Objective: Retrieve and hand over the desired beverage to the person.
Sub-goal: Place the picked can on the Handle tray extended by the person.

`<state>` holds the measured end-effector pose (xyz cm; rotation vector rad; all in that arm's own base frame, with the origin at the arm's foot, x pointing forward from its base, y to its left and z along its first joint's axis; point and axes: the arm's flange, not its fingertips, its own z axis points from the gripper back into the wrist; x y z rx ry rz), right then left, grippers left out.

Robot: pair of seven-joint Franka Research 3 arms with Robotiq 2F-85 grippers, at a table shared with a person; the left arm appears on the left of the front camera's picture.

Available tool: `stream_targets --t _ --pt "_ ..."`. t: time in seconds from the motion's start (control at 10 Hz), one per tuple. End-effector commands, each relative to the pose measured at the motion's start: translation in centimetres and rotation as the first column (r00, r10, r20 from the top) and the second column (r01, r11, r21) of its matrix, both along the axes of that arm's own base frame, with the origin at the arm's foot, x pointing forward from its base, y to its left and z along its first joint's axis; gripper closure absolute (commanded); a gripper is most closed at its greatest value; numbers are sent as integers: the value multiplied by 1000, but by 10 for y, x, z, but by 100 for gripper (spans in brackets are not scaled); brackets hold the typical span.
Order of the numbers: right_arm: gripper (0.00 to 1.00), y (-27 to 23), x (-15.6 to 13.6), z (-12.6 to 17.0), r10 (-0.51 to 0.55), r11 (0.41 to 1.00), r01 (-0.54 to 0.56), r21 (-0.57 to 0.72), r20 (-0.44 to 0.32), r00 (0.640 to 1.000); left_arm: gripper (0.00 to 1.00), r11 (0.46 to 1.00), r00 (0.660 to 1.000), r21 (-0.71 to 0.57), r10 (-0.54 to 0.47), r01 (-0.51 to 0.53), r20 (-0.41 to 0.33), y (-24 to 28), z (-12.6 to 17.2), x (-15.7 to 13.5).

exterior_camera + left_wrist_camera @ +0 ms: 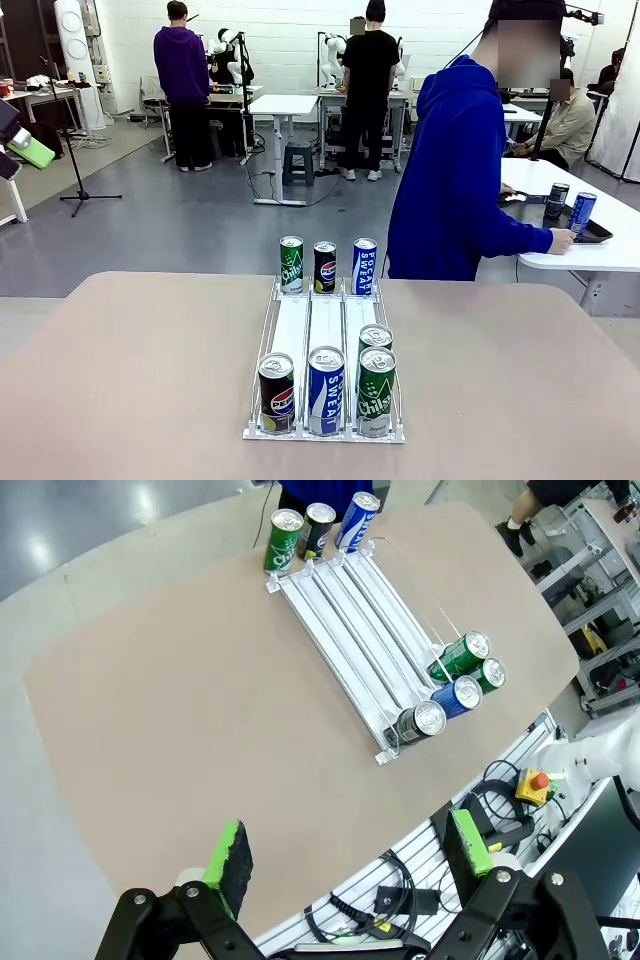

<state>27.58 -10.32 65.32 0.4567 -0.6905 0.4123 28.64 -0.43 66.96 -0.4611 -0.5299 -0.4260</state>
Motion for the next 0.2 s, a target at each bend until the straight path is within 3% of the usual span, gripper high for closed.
stream_targets --t 0.0,0.1 --pt "0 0 1 -1 16 1000 -16 13 4 1000 0 1000 1000 10 -2 2 -4 1 0 0" --pt "0 0 1 -1 16 1000 -16 13 4 1000 0 1000 1000 10 -2 2 -4 1 0 0"
